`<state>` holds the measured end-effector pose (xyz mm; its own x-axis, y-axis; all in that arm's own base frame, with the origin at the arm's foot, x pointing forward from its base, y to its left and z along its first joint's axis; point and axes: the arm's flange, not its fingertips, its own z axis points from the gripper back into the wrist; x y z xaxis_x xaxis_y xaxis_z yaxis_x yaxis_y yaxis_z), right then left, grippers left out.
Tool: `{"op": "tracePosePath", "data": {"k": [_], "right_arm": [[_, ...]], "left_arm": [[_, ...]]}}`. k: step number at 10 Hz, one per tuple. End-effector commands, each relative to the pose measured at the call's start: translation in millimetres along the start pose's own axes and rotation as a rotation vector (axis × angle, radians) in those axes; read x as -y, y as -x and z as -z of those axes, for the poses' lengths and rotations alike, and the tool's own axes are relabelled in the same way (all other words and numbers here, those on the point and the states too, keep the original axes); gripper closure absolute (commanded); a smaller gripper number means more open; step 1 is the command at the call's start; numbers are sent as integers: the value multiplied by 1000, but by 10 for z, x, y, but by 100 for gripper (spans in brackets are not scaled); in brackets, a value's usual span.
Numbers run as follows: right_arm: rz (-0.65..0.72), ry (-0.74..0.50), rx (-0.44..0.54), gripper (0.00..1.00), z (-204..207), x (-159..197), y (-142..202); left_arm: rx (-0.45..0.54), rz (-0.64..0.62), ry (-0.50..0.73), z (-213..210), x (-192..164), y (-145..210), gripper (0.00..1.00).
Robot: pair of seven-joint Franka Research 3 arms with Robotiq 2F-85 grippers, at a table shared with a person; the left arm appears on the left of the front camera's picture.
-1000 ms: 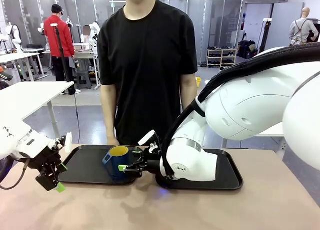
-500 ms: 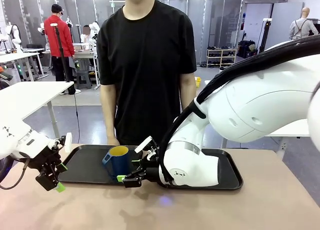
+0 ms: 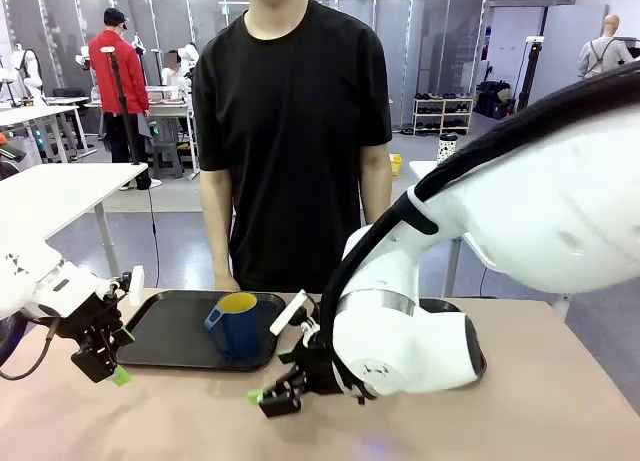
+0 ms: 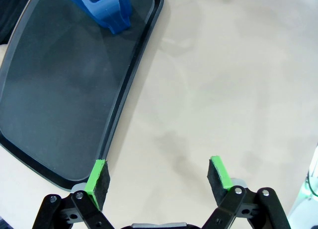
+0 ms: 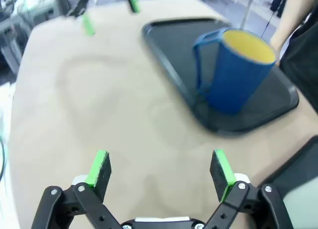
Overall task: Sort and store the cups by type.
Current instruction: Pick up the Handle plastic cup and place it into the empty Flat Tray.
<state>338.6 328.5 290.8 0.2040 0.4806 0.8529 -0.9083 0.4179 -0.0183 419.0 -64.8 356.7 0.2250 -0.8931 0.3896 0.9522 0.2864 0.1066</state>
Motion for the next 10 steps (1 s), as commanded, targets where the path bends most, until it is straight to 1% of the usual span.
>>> {"op": "tracePosePath", "data": {"k": [1,3,4,6,7,8,10], "right_arm": [[-58,42,-105,0,-581,-166,-80],[-124,99,-292,0,-1075,-138,-161],[-174,51,-349,0,-1235,-82,-212],[-201,-4,-415,0,-1333,93,-174],[-175,-8,-405,0,-1278,226,-81],[-219,72,-362,0,-905,-219,267],[-219,72,-362,0,-905,-219,267]], "left_arm": [[-12,1,-16,4,39,22,0],[-12,1,-16,4,39,22,0],[-12,1,-16,4,39,22,0],[-12,1,-16,4,39,22,0],[-12,1,-16,4,39,22,0],[-12,1,-16,4,39,22,0],[-12,1,-16,4,39,22,0]]}}
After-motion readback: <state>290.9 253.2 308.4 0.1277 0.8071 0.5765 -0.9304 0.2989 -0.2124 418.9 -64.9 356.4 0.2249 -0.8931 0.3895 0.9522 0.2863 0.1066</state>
